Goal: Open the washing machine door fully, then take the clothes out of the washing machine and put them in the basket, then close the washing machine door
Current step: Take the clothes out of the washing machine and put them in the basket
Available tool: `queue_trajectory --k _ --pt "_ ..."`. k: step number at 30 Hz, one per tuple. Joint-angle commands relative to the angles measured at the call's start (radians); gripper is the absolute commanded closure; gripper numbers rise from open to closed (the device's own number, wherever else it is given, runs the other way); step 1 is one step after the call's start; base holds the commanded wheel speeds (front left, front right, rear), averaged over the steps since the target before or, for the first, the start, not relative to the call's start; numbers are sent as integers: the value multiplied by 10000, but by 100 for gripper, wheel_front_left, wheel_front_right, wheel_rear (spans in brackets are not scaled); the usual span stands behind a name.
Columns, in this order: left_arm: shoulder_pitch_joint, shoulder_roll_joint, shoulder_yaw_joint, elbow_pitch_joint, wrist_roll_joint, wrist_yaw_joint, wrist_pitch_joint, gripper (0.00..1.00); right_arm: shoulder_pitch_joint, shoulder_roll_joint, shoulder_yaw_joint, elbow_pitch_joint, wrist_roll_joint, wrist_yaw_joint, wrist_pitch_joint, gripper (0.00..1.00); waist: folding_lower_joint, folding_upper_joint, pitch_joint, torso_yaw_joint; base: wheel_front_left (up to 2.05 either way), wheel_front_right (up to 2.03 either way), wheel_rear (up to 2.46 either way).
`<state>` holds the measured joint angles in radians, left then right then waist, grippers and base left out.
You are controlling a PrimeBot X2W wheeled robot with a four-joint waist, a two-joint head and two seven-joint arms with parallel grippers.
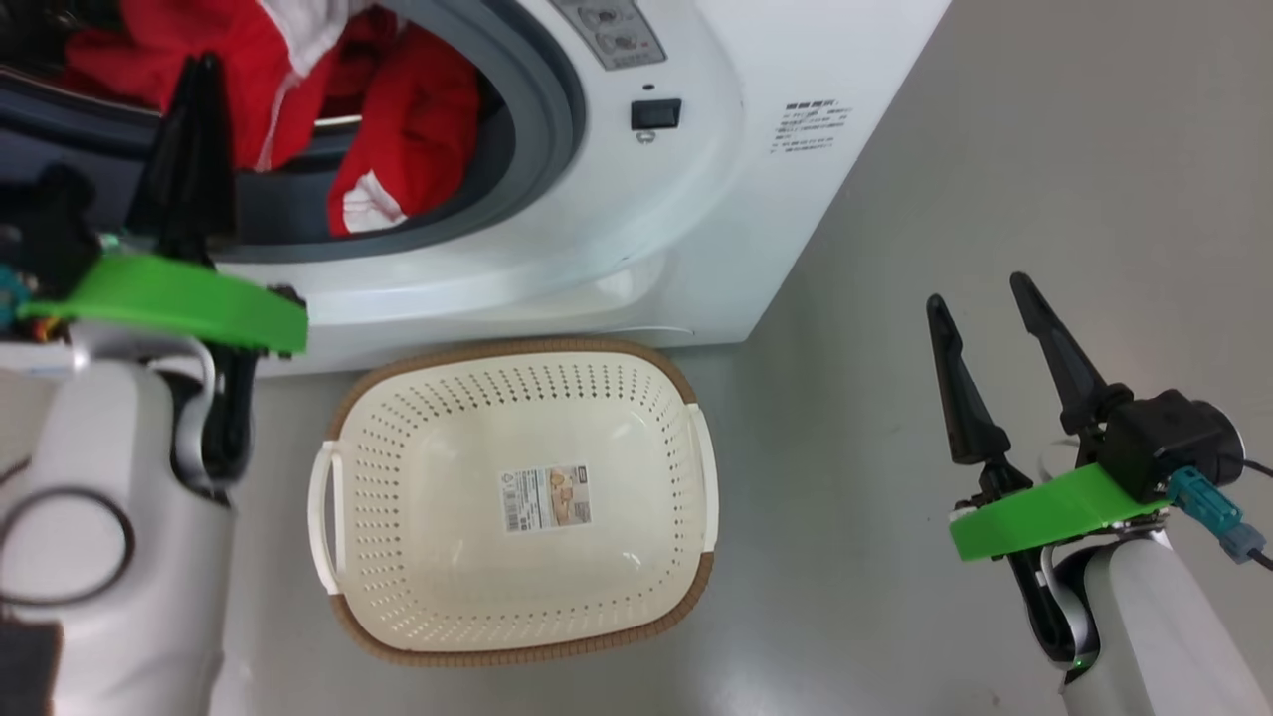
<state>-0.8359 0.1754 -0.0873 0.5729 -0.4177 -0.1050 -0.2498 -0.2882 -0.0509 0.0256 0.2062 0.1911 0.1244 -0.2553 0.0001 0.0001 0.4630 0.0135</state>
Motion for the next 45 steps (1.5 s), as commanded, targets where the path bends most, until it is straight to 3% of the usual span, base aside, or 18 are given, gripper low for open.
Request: queue_trajectory --k 1,12,26,33,38,45 --pt "767 223 562 -1153 359 70 -117 100 263 7 193 -166 30 63 -65 0 -1 -1 -373 84 0 0 0" --pt "3122 -478 1166 -3681 1052 -61 -119 100 580 7 247 -57 88 63 -65 0 -1 -1 -1238 248 0 0 0" --pt "5482 -965 910 -5304 1008 -108 -120 100 1163 7 72 71 0 63 -65 0 -1 -1 -2352 546 0 0 0" --pt "6307 -1129 411 -6208 731 88 -4 100 1260 7 154 3 94 63 -65 0 -1 -1 -2411 717 0 0 0" --pt "6631 -1187 -70 -5921 293 105 218 100 1155 7 225 7 243 63 -65 0 -1 -1 -2195 671 0 0 0" --pt "6087 -1225 -544 -3968 -314 24 203 100 1001 7 265 45 388 63 -65 0 -1 -1 -1789 498 0 0 0"
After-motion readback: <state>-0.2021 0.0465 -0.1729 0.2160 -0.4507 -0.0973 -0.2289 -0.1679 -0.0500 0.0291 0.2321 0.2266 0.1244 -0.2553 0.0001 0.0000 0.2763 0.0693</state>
